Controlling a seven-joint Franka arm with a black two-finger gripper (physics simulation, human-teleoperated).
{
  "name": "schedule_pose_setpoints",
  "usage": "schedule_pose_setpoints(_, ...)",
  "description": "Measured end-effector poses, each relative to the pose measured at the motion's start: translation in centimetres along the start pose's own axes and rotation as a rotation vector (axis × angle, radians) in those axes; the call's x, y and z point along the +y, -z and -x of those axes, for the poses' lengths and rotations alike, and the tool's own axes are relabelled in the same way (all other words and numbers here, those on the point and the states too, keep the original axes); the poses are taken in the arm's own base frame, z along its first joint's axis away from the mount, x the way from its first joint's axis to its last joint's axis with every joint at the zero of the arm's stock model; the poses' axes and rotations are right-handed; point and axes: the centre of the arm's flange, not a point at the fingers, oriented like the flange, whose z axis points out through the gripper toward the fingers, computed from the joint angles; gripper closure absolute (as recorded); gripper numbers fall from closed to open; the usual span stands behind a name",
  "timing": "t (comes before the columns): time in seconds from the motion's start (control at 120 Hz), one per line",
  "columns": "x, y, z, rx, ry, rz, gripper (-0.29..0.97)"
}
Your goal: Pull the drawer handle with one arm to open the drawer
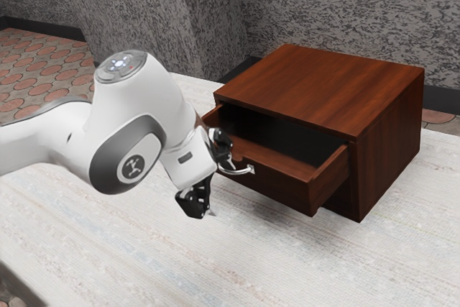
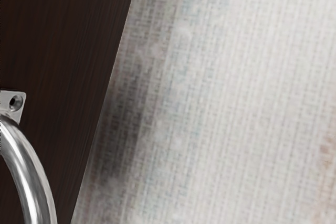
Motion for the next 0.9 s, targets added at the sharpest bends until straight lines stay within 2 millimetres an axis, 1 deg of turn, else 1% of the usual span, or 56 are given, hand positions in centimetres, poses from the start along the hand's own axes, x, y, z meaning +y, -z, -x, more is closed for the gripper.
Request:
schedule_pose_setpoints(0.283, 1.8, 0.8, 0.3, -0.021, 0.003, -0.009, 0.02)
schedule_pose_setpoints(0.442, 3.1, 1.2, 0.5, -0.034, 0.007, -0.012, 0.00)
schedule_pose_setpoints(0.533, 3.9, 1.7, 0.6, -0.042, 0.010, -0.020, 0.02)
schedule_pose_setpoints(0.6, 4.2, 2.0, 0.7, -0.045, 0.012, -0.024, 0.01)
schedule_pose_setpoints(0.733, 5.0, 2.1, 0.6, -0.050, 0.013, -0.025, 0.00)
schedule_pose_setpoints(0.9, 5.4, 2.4, 0.0, -0.045, 0.010, -0.028, 0.00)
